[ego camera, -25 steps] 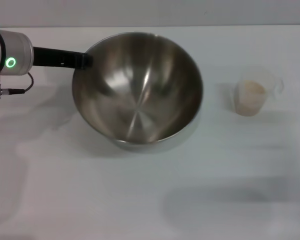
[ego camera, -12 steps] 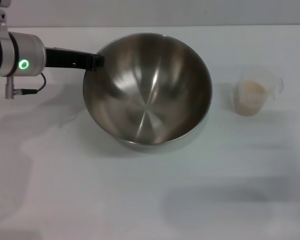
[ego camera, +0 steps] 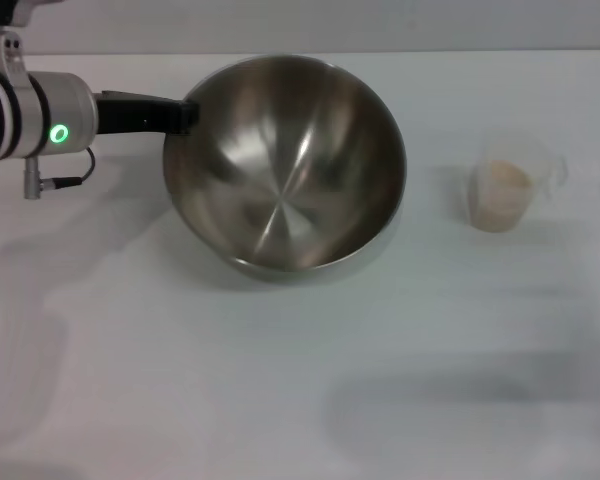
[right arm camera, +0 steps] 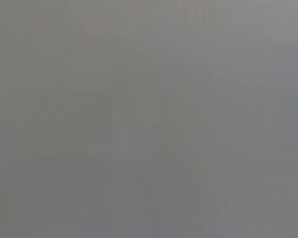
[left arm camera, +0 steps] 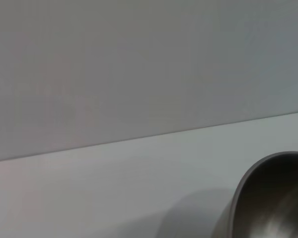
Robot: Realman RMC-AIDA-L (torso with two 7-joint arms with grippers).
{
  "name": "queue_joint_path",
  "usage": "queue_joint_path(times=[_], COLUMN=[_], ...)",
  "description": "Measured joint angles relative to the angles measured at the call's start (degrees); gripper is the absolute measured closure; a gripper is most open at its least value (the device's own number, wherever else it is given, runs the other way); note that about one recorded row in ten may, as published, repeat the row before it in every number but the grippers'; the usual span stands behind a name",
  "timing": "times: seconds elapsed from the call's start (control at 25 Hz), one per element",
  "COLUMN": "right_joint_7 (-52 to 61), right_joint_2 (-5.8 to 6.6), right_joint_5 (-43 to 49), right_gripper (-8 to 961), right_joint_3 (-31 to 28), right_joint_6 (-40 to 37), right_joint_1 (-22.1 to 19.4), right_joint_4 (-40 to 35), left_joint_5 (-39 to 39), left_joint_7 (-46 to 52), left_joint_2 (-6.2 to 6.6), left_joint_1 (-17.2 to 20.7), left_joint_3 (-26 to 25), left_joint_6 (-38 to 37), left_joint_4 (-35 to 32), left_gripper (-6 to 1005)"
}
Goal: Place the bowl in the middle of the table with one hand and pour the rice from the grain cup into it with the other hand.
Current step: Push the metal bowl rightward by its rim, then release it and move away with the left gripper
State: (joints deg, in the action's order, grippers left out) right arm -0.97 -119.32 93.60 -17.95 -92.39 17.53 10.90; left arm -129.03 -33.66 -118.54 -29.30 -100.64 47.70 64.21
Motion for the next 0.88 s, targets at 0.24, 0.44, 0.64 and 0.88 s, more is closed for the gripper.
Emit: queue_joint_path(times=[0.24, 0.44, 0.64, 0.88], right_joint_7=[0.0, 0.0, 0.0, 0.0], right_joint_2=[0.04, 0.05, 0.05, 0.01], right_joint_5=[0.0, 0.0, 0.0, 0.0], right_gripper=[239, 239, 240, 240], right_joint_3=[0.0, 0.0, 0.0, 0.0], right_joint_6=[-0.1, -0.1, -0.2, -0.4], right_joint_1=[0.2, 0.2, 0.3, 0.3], right_joint_4=[-0.2, -0.3, -0.3, -0.3], left_joint_5=[0.0, 0.1, 0.0, 0.8], left_joint_7=[-0.8, -1.5, -2.2, -2.6], left_joint_2=[0.04, 0.0, 0.05, -0.1], left_joint_1=[0.6, 0.6, 1.5, 5.1], left_joint_3=[3.3, 3.9, 4.1, 6.2], left_joint_6=[-2.8, -2.9, -4.7, -15.9], left_joint_4=[0.0, -0.1, 0.6, 2.1], left_gripper=[887, 770, 671, 531])
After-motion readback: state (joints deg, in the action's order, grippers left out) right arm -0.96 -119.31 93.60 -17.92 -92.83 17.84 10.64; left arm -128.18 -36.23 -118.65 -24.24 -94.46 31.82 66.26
